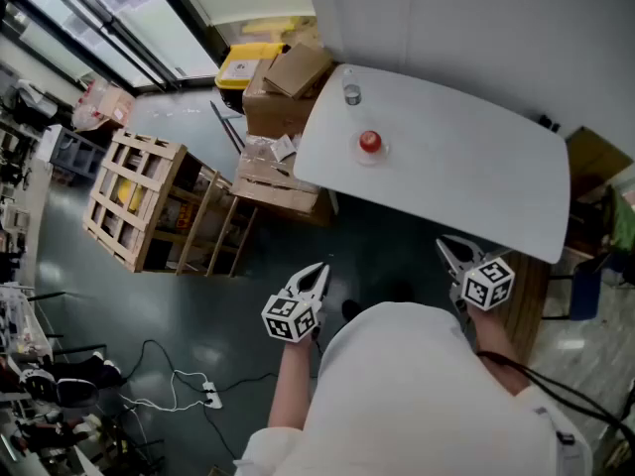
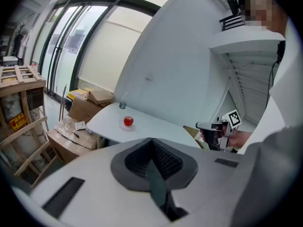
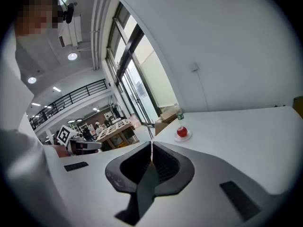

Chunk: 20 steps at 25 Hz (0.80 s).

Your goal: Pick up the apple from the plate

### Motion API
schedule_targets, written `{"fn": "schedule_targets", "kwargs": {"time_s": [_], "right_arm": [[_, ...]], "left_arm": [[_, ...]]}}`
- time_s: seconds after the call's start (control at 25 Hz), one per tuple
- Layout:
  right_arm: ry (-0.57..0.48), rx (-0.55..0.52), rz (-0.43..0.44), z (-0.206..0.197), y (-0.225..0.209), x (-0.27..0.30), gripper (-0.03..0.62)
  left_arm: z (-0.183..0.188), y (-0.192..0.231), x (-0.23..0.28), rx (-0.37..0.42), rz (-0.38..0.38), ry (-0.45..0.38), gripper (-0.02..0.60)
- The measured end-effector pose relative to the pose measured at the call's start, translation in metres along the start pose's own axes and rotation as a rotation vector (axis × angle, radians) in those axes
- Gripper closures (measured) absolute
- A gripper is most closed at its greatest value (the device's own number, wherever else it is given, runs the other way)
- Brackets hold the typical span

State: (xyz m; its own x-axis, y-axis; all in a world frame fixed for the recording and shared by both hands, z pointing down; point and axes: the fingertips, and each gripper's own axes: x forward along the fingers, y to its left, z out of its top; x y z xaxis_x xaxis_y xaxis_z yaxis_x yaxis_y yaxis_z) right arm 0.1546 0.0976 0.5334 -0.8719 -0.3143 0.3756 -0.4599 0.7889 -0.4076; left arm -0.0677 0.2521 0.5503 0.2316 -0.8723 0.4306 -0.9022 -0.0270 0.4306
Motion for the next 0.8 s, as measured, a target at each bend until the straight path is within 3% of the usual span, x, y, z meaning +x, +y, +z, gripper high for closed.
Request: {"fn": "schedule_targets", "kwargs": {"time_s": [0.8], "right_arm": [[0.030, -0.001, 0.045, 0.001, -0.006, 0.001, 0.556]], "left_arm": [[-0.008, -0.010, 0.002, 0.000, 0.045, 0.024, 0.580]]}}
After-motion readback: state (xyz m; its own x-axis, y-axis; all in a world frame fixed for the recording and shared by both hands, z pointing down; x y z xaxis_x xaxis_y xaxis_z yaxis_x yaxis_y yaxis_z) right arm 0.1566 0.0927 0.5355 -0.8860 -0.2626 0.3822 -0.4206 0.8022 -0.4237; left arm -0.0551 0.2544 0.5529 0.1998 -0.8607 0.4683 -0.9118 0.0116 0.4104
